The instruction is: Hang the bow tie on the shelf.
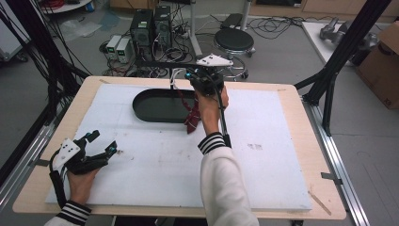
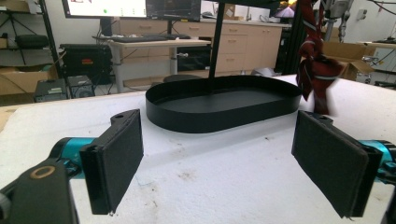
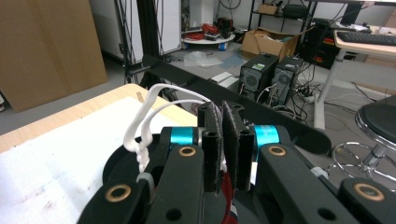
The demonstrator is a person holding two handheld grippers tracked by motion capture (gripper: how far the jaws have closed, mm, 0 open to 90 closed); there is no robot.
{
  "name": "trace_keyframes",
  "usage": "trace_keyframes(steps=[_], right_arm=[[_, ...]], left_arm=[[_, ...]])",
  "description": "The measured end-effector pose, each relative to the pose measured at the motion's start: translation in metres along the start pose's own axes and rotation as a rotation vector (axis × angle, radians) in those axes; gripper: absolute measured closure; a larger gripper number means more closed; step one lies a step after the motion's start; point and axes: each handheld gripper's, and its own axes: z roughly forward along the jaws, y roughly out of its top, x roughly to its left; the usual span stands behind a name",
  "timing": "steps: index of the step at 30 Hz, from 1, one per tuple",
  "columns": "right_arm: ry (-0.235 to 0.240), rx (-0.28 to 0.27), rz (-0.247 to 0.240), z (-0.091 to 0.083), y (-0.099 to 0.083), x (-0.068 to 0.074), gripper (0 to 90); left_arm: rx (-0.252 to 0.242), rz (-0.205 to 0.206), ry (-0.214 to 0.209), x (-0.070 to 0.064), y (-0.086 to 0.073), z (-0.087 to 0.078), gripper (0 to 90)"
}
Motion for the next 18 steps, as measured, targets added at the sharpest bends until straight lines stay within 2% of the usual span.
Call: trace_keyframes(steps=[5, 6, 9, 13, 15, 18], right_arm=[[0.006, -0.005, 0.018, 0.009, 0.008, -0.003, 86.0], [-0.003, -0.012, 0.003, 0.012, 0.012, -0.004, 86.0], [-0.01, -0.01, -0.002, 0.015, 0.015, -0.005, 86.0], [0.005, -0.009, 0.027, 0.023, 0.022, -0.006, 86.0], [-0.002, -0.027, 0.016, 0.025, 0.025, -0.004, 86.0], [0.0, -0.022, 0.011, 0.031, 0.028, -0.002, 86.0]], left_arm=[[0.0, -0.001, 0.0, 0.0, 0.0, 0.0, 16.9], [0.0, 0.001, -0.001, 0.0, 0.0, 0.0, 16.9], [-0.001, 0.001, 0.001, 0.0, 0.0, 0.0, 16.9], [-0.002, 0.001, 0.001, 0.0, 0.0, 0.0, 16.9], [-0.002, 0.0, 0.0, 0.0, 0.0, 0.0, 16.9], [-0.002, 0.0, 0.0, 0.0, 0.0, 0.0, 16.9]])
